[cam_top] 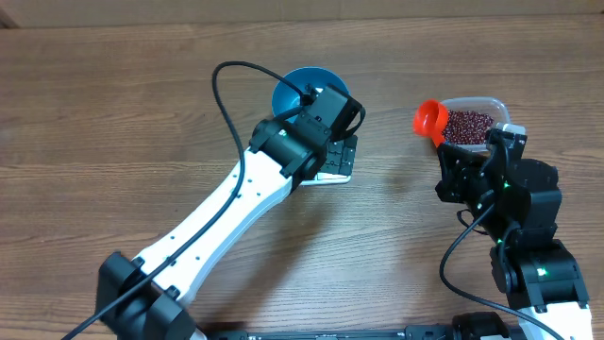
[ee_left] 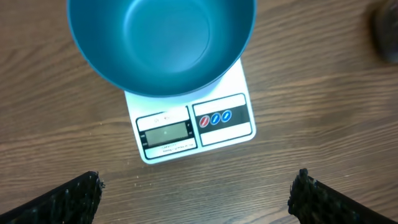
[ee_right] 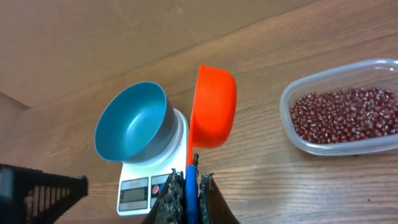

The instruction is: Scoop item into bowl and weigh 150g on scale

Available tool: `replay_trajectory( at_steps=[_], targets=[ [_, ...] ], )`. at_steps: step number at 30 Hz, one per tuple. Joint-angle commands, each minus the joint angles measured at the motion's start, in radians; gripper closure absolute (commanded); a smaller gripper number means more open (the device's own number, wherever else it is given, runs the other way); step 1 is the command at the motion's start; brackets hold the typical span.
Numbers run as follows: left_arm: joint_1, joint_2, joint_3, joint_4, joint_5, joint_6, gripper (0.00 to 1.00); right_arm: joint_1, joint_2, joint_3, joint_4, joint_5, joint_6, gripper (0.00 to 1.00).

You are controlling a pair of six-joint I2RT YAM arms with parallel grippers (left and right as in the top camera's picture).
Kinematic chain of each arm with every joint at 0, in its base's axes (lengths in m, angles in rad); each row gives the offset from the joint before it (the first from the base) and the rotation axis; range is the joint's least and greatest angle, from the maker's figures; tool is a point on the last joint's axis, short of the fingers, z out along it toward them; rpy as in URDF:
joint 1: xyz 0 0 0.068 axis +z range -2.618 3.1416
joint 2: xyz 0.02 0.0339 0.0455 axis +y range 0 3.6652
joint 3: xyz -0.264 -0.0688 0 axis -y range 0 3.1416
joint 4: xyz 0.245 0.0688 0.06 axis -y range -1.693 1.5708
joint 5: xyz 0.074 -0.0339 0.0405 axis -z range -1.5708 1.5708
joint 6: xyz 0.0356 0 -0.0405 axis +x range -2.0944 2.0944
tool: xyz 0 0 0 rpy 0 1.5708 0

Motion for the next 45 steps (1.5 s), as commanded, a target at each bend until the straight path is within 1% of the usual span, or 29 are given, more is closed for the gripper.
replay_trajectory(
  at_steps=[1,8,9,10,11,12,13,14,15,24,28,37,45],
  targets=[
    [-0.001,0.029,0.012,-0.003,0.011,-0.023,0.0,-0.005,-0.008,0.024,-0.003,0.017,-0.012,0.96],
    [0.0,0.081,0.012,0.001,0.027,-0.014,0.01,-0.005,-0.008,0.024,-0.024,0.017,-0.015,0.96],
    [0.0,0.093,0.012,0.001,0.029,-0.014,0.05,-0.005,-0.008,0.024,-0.028,0.017,-0.021,0.96],
    [0.0,0.103,0.012,0.002,0.031,-0.015,0.11,-0.005,-0.008,0.024,-0.032,0.018,-0.024,0.96],
    [0.0,0.11,0.012,0.004,0.031,-0.015,0.23,-0.005,-0.008,0.024,-0.035,0.025,-0.024,0.97],
    [0.0,0.122,0.011,0.009,0.031,-0.015,0.43,-0.005,-0.008,0.024,-0.04,0.036,-0.023,0.96],
    [0.0,0.131,0.011,0.015,0.031,-0.015,0.6,-0.005,-0.006,0.024,-0.042,0.045,-0.024,0.96],
    [0.0,0.14,0.011,0.021,0.031,-0.015,0.81,-0.005,-0.006,0.024,-0.045,0.058,-0.023,0.96],
    [0.0,0.148,0.011,0.025,0.031,-0.015,0.96,-0.005,-0.006,0.024,-0.047,0.068,-0.023,0.96],
    [0.001,0.191,0.009,0.062,0.032,-0.011,0.96,-0.005,0.002,0.024,-0.051,0.08,-0.024,0.96],
    [0.002,0.191,0.002,0.092,0.04,0.043,0.96,-0.005,0.027,0.024,-0.065,0.08,-0.023,0.96],
    [0.022,0.191,-0.078,0.166,0.039,0.063,0.96,-0.005,0.063,0.024,-0.064,0.09,-0.024,0.96],
    [0.021,0.191,-0.155,0.278,0.057,0.123,0.96,-0.005,0.063,0.024,-0.051,0.106,-0.027,0.96]
  ],
)
